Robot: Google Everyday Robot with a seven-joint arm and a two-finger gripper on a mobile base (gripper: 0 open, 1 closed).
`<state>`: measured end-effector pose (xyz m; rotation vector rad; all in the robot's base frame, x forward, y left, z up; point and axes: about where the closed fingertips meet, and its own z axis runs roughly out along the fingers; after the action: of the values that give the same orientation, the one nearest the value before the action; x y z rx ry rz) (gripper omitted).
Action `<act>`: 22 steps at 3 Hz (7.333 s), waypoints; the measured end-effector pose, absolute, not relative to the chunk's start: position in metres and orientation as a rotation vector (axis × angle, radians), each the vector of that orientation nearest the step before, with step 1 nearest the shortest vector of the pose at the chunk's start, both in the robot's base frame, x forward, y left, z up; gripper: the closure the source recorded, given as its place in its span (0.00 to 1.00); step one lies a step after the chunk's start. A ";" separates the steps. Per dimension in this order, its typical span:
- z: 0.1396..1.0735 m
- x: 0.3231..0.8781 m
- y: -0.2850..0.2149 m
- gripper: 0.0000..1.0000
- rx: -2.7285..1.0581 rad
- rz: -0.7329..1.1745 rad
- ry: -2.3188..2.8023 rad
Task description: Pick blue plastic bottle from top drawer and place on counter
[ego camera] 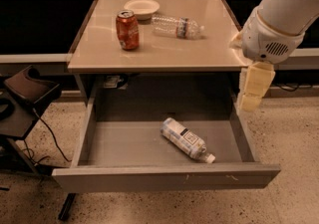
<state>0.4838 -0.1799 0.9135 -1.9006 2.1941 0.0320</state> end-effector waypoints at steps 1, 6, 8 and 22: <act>0.912 0.485 -0.179 0.00 -1.904 0.035 2.193; 0.774 0.530 -0.055 0.00 -2.103 0.518 1.921; 0.733 0.554 -0.078 0.00 -1.660 0.803 2.087; 0.604 0.557 -0.051 0.18 -1.245 0.464 2.661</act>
Offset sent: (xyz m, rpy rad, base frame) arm 0.0072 0.0247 -0.0259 0.0461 0.0403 0.0959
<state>0.5565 -0.0509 0.6039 -1.2452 2.6611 0.4641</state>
